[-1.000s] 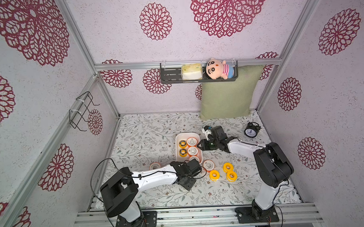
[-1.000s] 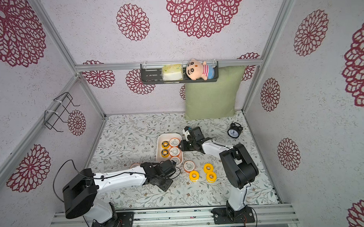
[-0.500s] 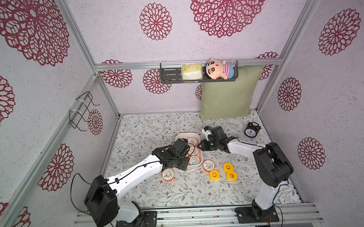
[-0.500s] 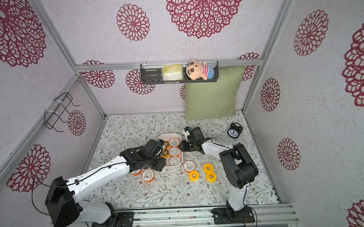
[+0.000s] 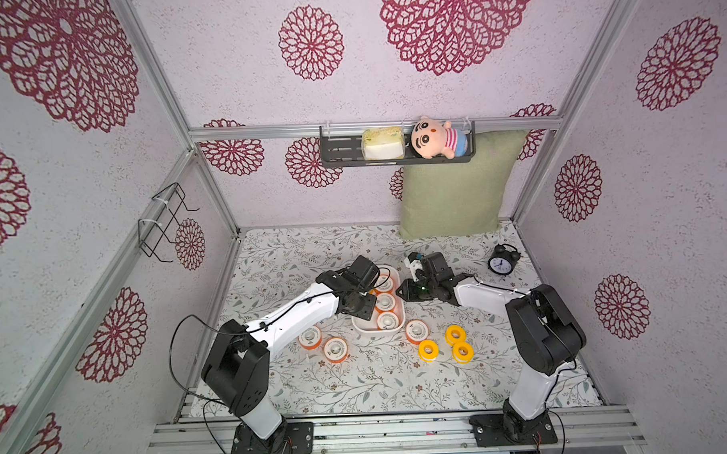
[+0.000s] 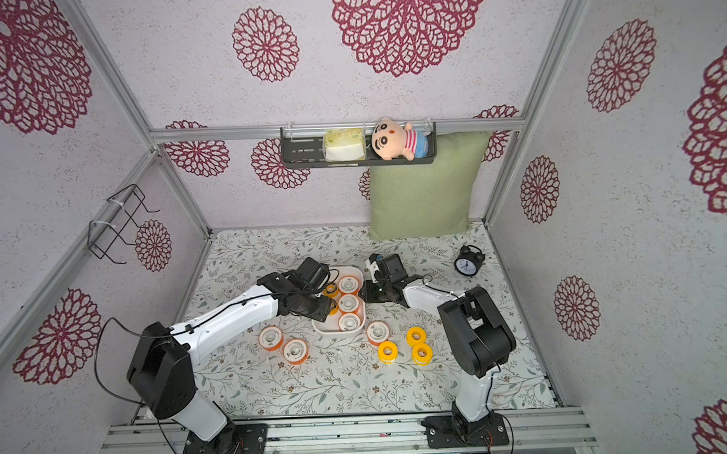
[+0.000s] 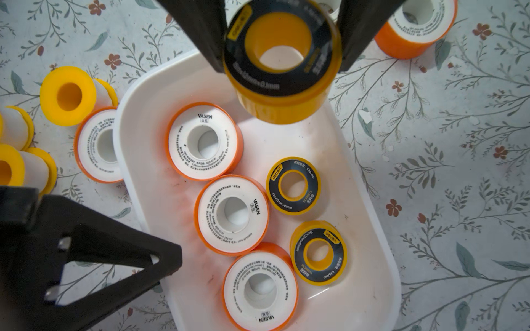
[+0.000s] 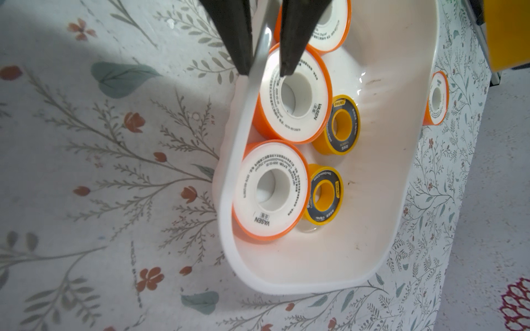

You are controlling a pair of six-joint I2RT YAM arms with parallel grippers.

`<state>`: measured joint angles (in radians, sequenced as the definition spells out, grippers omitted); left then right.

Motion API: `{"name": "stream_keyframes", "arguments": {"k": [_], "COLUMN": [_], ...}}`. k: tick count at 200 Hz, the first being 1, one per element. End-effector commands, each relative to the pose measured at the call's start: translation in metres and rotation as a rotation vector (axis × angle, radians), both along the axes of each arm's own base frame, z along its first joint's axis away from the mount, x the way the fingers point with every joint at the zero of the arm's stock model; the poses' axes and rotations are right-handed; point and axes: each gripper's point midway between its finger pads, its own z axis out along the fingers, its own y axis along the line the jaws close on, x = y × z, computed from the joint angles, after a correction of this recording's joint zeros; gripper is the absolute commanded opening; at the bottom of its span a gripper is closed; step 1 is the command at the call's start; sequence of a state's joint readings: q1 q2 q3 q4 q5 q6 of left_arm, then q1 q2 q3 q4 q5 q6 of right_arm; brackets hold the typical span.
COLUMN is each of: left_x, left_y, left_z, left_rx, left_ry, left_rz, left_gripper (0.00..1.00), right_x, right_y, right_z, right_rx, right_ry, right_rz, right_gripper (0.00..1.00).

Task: Put the sealing tape into the storage box
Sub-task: Place the sealing tape in the storage box.

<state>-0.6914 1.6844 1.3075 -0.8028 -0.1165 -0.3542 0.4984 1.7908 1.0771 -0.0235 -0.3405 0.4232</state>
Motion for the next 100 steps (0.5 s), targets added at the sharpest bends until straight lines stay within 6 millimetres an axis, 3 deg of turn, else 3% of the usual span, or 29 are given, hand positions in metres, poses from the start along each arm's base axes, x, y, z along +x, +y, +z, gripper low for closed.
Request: {"name": "stream_keyframes", "arguments": {"k": [1, 100], "left_x": [0.001, -0.007], "left_y": [-0.005, -0.018], "left_z": [-0.004, -0.037], "left_rx": [0.014, 0.144], "left_ry": [0.026, 0.094], "left_rz": [-0.037, -0.135], "left_gripper": [0.54, 0.57], "right_x": [0.006, 0.005], "right_y": [0.005, 0.003], "right_z": [0.011, 0.010], "right_rx": [0.016, 0.006], "right_ry": [-0.018, -0.017], "right_rz": [-0.008, -0.008], "right_gripper": [0.23, 0.23]}}
